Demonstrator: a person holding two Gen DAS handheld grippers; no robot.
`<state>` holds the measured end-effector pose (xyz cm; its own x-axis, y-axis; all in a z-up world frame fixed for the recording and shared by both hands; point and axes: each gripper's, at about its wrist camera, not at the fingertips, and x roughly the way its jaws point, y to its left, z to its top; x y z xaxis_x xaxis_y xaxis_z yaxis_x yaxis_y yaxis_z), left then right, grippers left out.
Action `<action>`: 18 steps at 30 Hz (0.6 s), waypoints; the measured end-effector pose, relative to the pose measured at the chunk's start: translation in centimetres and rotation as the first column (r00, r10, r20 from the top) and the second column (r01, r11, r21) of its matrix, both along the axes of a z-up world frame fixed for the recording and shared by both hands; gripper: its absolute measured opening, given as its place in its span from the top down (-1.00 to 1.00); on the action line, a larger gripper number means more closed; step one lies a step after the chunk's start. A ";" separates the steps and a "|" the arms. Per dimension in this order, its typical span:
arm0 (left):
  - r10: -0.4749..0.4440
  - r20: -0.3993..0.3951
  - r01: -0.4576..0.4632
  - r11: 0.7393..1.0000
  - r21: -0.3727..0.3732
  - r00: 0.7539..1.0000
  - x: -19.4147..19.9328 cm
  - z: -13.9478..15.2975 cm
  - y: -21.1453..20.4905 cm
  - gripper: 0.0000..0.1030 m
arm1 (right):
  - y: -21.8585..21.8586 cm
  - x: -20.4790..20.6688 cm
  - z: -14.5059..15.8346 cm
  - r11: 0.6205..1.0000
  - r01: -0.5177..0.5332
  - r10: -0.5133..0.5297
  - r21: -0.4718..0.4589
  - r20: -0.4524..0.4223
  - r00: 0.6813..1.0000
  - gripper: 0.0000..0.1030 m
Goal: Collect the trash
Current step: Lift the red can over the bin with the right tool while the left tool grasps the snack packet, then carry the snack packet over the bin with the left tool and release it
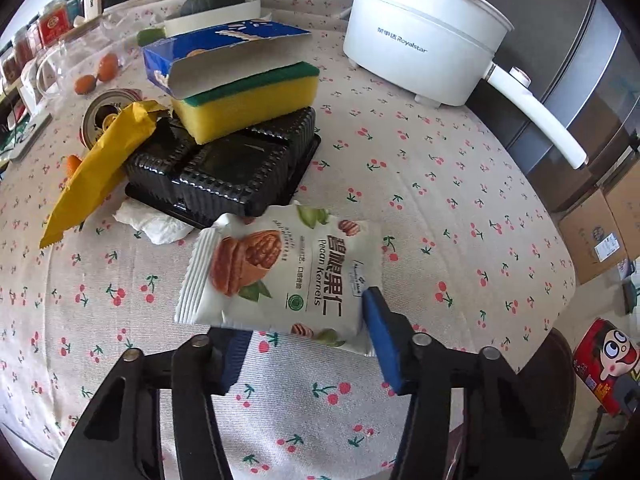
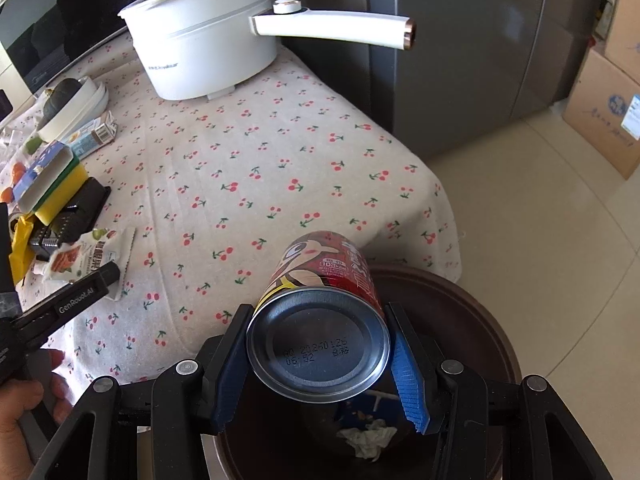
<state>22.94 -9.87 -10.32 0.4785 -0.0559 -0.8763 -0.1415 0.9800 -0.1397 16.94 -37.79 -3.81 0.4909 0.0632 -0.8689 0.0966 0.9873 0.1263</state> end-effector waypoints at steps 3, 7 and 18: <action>-0.015 -0.007 0.015 0.998 -0.061 1.000 -0.1 0.3 1.7 0.46 | 0.4 -0.1 0.0 1.000 -0.009 0.009 -0.009 0.000 1.000 -0.08; -0.053 -0.018 0.049 0.982 -0.183 0.998 -0.3 0.7 3.2 0.74 | 0.8 -0.3 0.0 1.000 -0.017 0.017 -0.019 0.004 1.000 -0.08; -0.198 0.001 0.195 0.965 -0.177 0.980 -3.8 2.9 2.8 0.78 | 1.5 -1.1 0.3 0.999 -0.047 0.047 -0.022 0.009 0.999 -0.08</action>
<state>19.15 -7.06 -7.41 0.4282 -0.3009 -0.8521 0.0476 0.9491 -0.3113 15.83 -36.24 -3.48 0.4960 0.0676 -0.8657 0.0488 0.9932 0.1055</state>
